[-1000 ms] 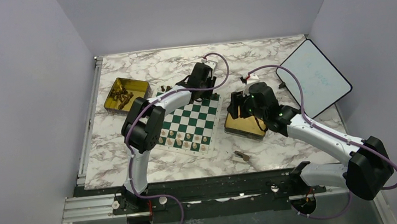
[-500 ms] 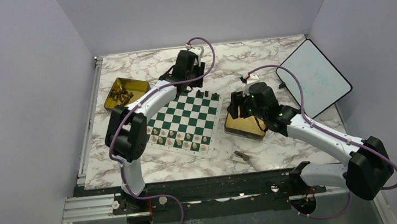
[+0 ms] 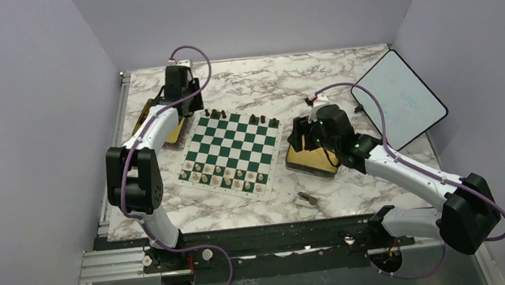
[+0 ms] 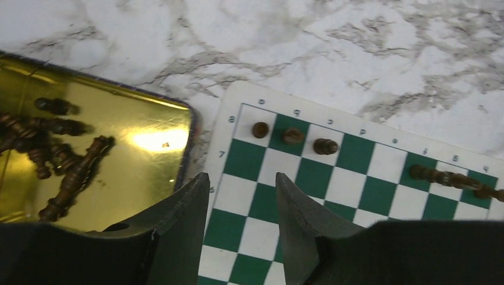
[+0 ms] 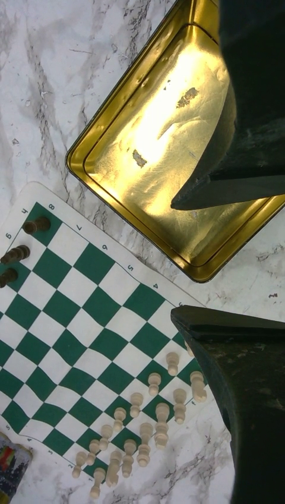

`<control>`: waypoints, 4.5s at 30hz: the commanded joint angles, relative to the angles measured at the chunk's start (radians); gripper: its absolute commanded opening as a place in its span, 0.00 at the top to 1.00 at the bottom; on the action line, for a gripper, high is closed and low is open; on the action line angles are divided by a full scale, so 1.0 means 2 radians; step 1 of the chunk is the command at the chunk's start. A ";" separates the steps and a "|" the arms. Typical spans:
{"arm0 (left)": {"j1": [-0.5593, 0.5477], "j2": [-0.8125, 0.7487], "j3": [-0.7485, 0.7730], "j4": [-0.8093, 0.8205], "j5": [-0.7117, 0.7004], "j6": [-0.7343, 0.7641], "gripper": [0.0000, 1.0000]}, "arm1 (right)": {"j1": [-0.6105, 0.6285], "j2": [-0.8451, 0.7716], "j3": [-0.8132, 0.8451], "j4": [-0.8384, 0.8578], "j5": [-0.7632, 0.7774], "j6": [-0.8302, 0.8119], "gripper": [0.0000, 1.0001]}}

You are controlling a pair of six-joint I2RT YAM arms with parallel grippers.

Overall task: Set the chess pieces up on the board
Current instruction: Pick up the chess piece from the storage box.

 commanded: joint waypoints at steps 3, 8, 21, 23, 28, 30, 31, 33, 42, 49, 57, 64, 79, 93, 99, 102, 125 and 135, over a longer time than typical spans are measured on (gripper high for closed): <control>0.069 -0.041 -0.021 -0.015 -0.008 0.003 0.56 | -0.002 0.008 -0.006 0.016 -0.015 0.006 0.35; 0.120 -0.038 -0.028 -0.019 -0.014 0.023 0.58 | -0.003 0.009 -0.008 0.019 -0.019 0.008 0.35; 0.164 0.028 -0.011 -0.001 0.012 0.152 0.61 | -0.002 0.005 -0.005 0.016 -0.022 0.008 0.34; 0.165 0.033 -0.013 0.008 0.021 0.166 0.61 | -0.002 0.004 -0.006 0.016 -0.021 0.007 0.35; 0.166 0.054 -0.001 0.007 0.064 0.176 0.61 | -0.002 0.008 -0.003 0.014 -0.022 0.006 0.35; 0.166 0.068 0.006 0.004 0.062 0.174 0.61 | -0.002 0.009 -0.003 0.014 -0.022 0.005 0.34; 0.166 0.074 0.012 0.000 0.058 0.176 0.61 | -0.002 0.009 -0.003 0.013 -0.022 0.004 0.35; 0.166 0.083 0.022 -0.009 0.052 0.177 0.61 | -0.003 0.009 -0.002 0.010 -0.019 0.002 0.34; 0.167 0.117 0.033 -0.020 0.048 0.171 0.58 | -0.003 0.008 0.003 0.000 -0.005 -0.007 0.35; 0.169 0.129 0.029 -0.021 0.021 0.167 0.55 | -0.002 0.013 0.008 -0.001 -0.007 -0.008 0.34; 0.169 0.130 0.028 -0.025 0.027 0.164 0.64 | -0.002 0.010 0.011 -0.005 -0.005 -0.009 0.35; 0.169 0.120 0.031 -0.030 0.052 0.144 0.74 | -0.002 0.007 0.010 -0.005 -0.008 -0.004 0.34; 0.164 0.055 0.057 -0.048 0.075 0.065 0.85 | -0.002 0.010 0.018 0.007 -0.038 0.040 0.35; 0.130 -0.062 0.015 -0.035 0.177 0.005 0.86 | -0.002 0.018 0.049 0.030 -0.084 0.090 0.36; 0.077 -0.130 -0.037 -0.019 0.226 -0.010 0.86 | -0.004 0.035 0.076 0.047 -0.111 0.101 0.40; 0.049 -0.159 -0.070 -0.002 0.248 -0.016 0.86 | -0.006 0.054 0.096 0.070 -0.143 0.108 0.44; -0.065 -0.210 -0.181 0.077 0.390 0.034 0.86 | -0.015 0.257 0.277 0.072 -0.343 0.165 0.55; -0.073 -0.216 -0.182 0.077 0.376 0.042 0.86 | -0.014 0.258 0.263 0.087 -0.361 0.174 0.78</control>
